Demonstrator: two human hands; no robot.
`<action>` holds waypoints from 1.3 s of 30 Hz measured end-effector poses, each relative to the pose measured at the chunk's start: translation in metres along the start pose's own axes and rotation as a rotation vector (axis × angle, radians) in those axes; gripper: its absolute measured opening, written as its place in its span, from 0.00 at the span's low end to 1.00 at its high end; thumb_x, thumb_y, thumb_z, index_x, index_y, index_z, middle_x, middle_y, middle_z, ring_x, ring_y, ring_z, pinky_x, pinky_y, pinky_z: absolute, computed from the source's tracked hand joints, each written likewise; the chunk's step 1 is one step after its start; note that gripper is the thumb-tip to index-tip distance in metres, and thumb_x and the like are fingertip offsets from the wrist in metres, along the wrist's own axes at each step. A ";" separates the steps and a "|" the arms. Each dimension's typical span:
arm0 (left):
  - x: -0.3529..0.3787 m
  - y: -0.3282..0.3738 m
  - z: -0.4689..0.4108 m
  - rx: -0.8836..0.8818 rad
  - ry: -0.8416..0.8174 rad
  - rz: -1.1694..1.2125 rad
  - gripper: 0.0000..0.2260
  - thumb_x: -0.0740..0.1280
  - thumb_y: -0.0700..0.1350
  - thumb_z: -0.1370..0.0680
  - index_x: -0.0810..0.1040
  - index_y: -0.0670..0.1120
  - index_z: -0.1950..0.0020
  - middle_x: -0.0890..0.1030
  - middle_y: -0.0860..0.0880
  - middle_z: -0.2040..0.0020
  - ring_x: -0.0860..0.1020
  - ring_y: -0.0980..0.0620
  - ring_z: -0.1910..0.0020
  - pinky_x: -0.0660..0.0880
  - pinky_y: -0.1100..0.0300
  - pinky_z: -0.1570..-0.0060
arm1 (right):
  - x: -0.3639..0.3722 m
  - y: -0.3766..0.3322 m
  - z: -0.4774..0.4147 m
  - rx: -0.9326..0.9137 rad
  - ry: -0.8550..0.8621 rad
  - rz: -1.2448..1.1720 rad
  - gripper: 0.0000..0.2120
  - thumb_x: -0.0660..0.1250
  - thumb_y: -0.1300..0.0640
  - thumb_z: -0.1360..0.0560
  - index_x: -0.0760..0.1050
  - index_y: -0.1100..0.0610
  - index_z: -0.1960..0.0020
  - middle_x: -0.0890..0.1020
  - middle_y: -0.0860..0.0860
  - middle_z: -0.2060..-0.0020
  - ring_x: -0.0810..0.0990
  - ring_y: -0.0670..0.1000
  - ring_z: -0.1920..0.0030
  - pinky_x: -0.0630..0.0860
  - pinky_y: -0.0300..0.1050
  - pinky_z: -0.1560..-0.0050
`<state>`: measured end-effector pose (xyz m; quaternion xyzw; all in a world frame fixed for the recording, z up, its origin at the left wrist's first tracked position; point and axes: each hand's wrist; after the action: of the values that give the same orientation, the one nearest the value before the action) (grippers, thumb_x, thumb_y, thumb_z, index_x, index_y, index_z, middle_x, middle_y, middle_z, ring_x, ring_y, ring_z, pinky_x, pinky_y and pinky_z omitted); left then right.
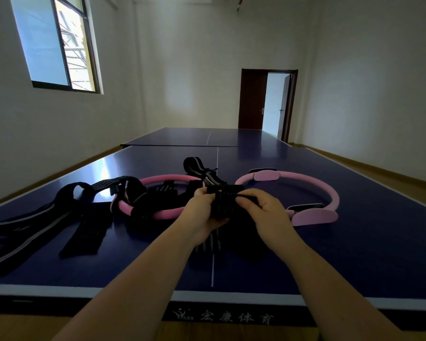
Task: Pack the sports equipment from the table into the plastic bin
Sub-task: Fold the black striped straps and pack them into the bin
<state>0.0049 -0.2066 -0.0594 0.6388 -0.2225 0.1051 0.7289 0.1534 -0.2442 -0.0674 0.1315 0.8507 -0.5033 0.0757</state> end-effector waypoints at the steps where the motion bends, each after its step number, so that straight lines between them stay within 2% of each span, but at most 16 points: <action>1: 0.001 -0.001 0.002 -0.009 -0.020 -0.017 0.14 0.61 0.37 0.19 0.69 0.47 0.34 0.79 0.39 0.40 0.80 0.40 0.46 0.81 0.48 0.55 | 0.001 0.000 -0.002 0.010 0.020 -0.002 0.07 0.65 0.58 0.20 0.81 0.50 0.47 0.84 0.44 0.52 0.81 0.37 0.52 0.74 0.27 0.54; 4: 0.005 -0.003 0.007 -0.035 -0.049 -0.013 0.14 0.61 0.43 0.18 0.70 0.46 0.32 0.80 0.38 0.41 0.82 0.41 0.49 0.81 0.49 0.59 | 0.005 0.006 -0.006 0.017 0.060 -0.004 0.08 0.66 0.58 0.21 0.82 0.49 0.45 0.84 0.43 0.51 0.80 0.38 0.49 0.74 0.29 0.50; 7: 0.007 -0.005 0.006 -0.033 -0.030 -0.011 0.20 0.59 0.58 0.18 0.75 0.47 0.33 0.83 0.41 0.41 0.82 0.43 0.46 0.81 0.47 0.54 | 0.010 0.007 -0.008 0.050 0.079 -0.020 0.09 0.67 0.57 0.21 0.82 0.47 0.45 0.83 0.43 0.48 0.80 0.40 0.46 0.74 0.33 0.46; 9: 0.007 -0.008 0.001 0.059 0.021 -0.165 0.19 0.60 0.61 0.19 0.71 0.51 0.34 0.82 0.43 0.42 0.82 0.45 0.46 0.82 0.46 0.52 | 0.013 0.006 -0.008 0.074 0.084 -0.038 0.08 0.67 0.56 0.21 0.82 0.47 0.45 0.82 0.44 0.47 0.80 0.40 0.47 0.74 0.31 0.50; 12: 0.004 -0.010 0.001 0.137 0.035 -0.323 0.15 0.61 0.57 0.18 0.68 0.52 0.34 0.79 0.45 0.41 0.81 0.46 0.46 0.83 0.45 0.52 | 0.016 0.004 -0.009 0.119 0.057 -0.093 0.07 0.64 0.56 0.19 0.81 0.50 0.45 0.83 0.44 0.51 0.81 0.37 0.54 0.75 0.27 0.60; 16: -0.004 -0.005 0.006 0.019 -0.029 -0.102 0.14 0.63 0.53 0.18 0.78 0.46 0.39 0.83 0.40 0.44 0.83 0.41 0.47 0.82 0.42 0.54 | 0.018 0.001 -0.009 0.148 -0.019 -0.087 0.07 0.64 0.55 0.19 0.81 0.52 0.47 0.83 0.47 0.53 0.82 0.41 0.55 0.76 0.30 0.62; 18: -0.012 -0.002 0.002 -0.024 -0.045 -0.040 0.14 0.64 0.49 0.19 0.79 0.42 0.39 0.83 0.38 0.43 0.83 0.40 0.46 0.81 0.40 0.49 | 0.017 -0.001 -0.007 0.108 -0.078 -0.092 0.07 0.65 0.56 0.20 0.81 0.52 0.48 0.84 0.47 0.54 0.83 0.42 0.55 0.77 0.32 0.61; 21: -0.024 0.002 -0.004 -0.025 -0.086 -0.053 0.13 0.59 0.43 0.18 0.76 0.41 0.37 0.80 0.37 0.40 0.79 0.40 0.45 0.77 0.43 0.43 | 0.012 -0.002 -0.002 0.054 -0.151 -0.080 0.08 0.64 0.58 0.20 0.82 0.49 0.49 0.84 0.42 0.57 0.82 0.40 0.57 0.77 0.33 0.63; 24: -0.023 0.003 -0.005 0.001 -0.086 -0.121 0.13 0.57 0.39 0.17 0.76 0.40 0.36 0.80 0.39 0.45 0.79 0.43 0.49 0.79 0.48 0.49 | 0.009 0.003 0.003 0.022 -0.179 -0.042 0.11 0.64 0.59 0.20 0.81 0.46 0.49 0.82 0.37 0.56 0.82 0.41 0.56 0.77 0.37 0.64; 27: -0.023 0.002 -0.012 0.079 -0.017 -0.293 0.11 0.55 0.36 0.17 0.75 0.41 0.41 0.79 0.39 0.46 0.79 0.45 0.54 0.80 0.52 0.59 | 0.007 0.006 0.008 0.008 -0.205 -0.081 0.12 0.65 0.62 0.20 0.82 0.47 0.50 0.83 0.40 0.55 0.83 0.42 0.56 0.79 0.39 0.61; 30: -0.028 0.002 -0.015 0.116 0.020 -0.327 0.09 0.56 0.36 0.17 0.75 0.45 0.45 0.80 0.43 0.50 0.79 0.49 0.57 0.78 0.57 0.67 | 0.008 0.003 0.010 -0.053 -0.265 -0.017 0.11 0.66 0.63 0.21 0.83 0.48 0.50 0.83 0.43 0.53 0.82 0.43 0.53 0.81 0.40 0.55; 33: -0.028 -0.003 -0.014 0.259 -0.037 -0.449 0.07 0.59 0.35 0.17 0.74 0.44 0.44 0.81 0.44 0.48 0.81 0.48 0.56 0.82 0.54 0.60 | 0.006 0.006 0.003 0.043 -0.112 -0.086 0.10 0.67 0.61 0.22 0.82 0.48 0.51 0.85 0.43 0.57 0.83 0.44 0.61 0.80 0.39 0.61; 36: -0.024 -0.006 -0.015 0.408 -0.040 -0.602 0.08 0.63 0.38 0.18 0.74 0.48 0.41 0.82 0.45 0.45 0.83 0.48 0.52 0.83 0.55 0.54 | 0.003 0.013 -0.001 0.091 -0.041 -0.104 0.09 0.69 0.60 0.22 0.83 0.46 0.51 0.85 0.45 0.55 0.83 0.45 0.62 0.78 0.42 0.67; 39: -0.020 -0.005 -0.014 0.414 -0.091 -0.646 0.09 0.63 0.37 0.18 0.74 0.48 0.40 0.83 0.45 0.47 0.83 0.48 0.51 0.83 0.53 0.51 | 0.001 0.017 -0.003 0.082 -0.005 -0.085 0.10 0.70 0.59 0.23 0.83 0.44 0.51 0.83 0.48 0.50 0.82 0.46 0.62 0.76 0.39 0.70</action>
<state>-0.0083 -0.1905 -0.0741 0.8135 -0.0161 -0.1155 0.5697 0.1573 -0.2333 -0.0808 0.0971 0.8340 -0.5407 0.0512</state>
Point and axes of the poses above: each hand's wrist, its own z-axis away from the middle knuckle, its own x-axis out of the palm, y = z × x
